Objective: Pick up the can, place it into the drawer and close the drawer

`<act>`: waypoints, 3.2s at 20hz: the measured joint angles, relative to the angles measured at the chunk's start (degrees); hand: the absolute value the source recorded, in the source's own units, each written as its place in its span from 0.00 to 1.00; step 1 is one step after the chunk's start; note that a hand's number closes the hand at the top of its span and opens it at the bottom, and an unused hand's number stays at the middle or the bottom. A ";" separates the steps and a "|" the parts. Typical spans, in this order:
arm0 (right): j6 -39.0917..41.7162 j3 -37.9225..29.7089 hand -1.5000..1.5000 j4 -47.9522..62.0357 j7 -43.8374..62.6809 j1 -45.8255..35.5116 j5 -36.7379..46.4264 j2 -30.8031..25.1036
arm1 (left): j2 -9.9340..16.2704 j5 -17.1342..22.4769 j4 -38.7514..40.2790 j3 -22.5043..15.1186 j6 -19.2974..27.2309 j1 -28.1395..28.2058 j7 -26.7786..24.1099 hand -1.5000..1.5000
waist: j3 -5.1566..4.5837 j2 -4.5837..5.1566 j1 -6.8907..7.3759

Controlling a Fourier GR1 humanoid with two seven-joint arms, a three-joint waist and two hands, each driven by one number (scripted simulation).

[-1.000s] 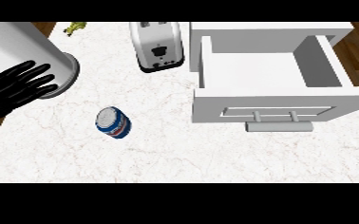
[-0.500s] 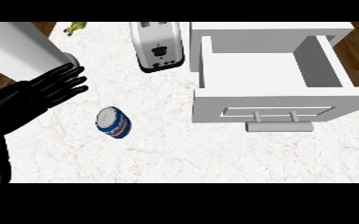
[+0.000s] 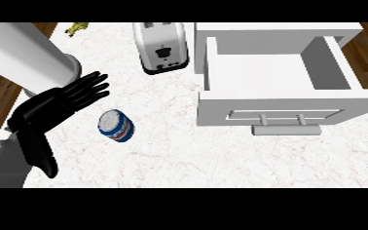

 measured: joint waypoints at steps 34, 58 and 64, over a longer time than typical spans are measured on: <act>6.38 -5.29 0.00 -4.20 4.03 0.28 -2.34 4.80 | -4.84 -45.14 53.97 0.98 3.98 -13.66 -47.02 0.00 | -0.12 0.38 -1.00; 8.04 -7.39 0.00 -5.24 7.40 0.79 -6.08 5.30 | -12.16 -42.13 58.93 0.48 -1.41 -19.30 -42.80 1.00 | -0.05 0.13 -0.49; 7.83 -8.80 0.00 -6.28 7.70 2.44 -7.09 5.98 | -14.18 -33.82 57.29 9.77 11.09 -17.59 -44.40 1.00 | 0.00 -0.29 0.83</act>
